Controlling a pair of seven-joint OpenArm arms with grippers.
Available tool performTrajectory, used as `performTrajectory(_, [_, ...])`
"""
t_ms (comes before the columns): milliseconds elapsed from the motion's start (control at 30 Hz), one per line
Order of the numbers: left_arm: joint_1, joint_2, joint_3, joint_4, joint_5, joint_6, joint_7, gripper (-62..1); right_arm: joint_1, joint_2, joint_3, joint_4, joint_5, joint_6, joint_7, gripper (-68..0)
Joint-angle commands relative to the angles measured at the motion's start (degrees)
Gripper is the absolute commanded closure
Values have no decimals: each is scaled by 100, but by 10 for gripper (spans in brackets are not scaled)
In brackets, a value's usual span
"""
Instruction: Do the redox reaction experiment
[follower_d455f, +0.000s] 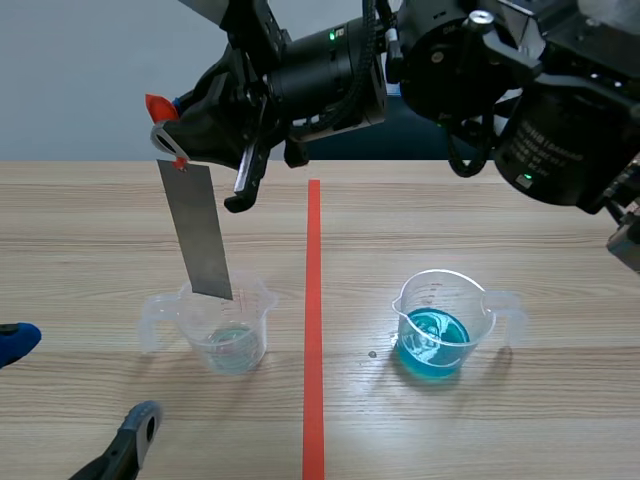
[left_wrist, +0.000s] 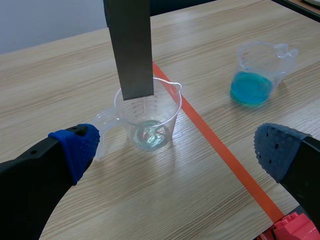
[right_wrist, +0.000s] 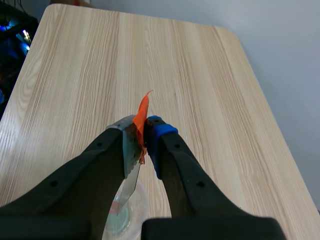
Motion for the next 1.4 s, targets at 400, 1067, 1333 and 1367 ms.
performTrajectory(400, [13, 31, 31, 35, 2, -15, -76, -623, -223, -330, -4, -570, -1198, 42, 964, -7])
performTrajectory(1067, [11, 31, 31, 35, 2, -15, -79, -623, -584, -330, -339, -688, -3477, 42, 2365, -7])
performTrajectory(1333, [11, 31, 31, 35, 2, -15, -79, -623, -634, -328, -417, -839, -3877, 42, 2608, -8])
performTrajectory(1367, [11, 31, 31, 35, 2, -15, -79, -623, -634, -328, -417, -839, -3884, 42, 2610, -7])
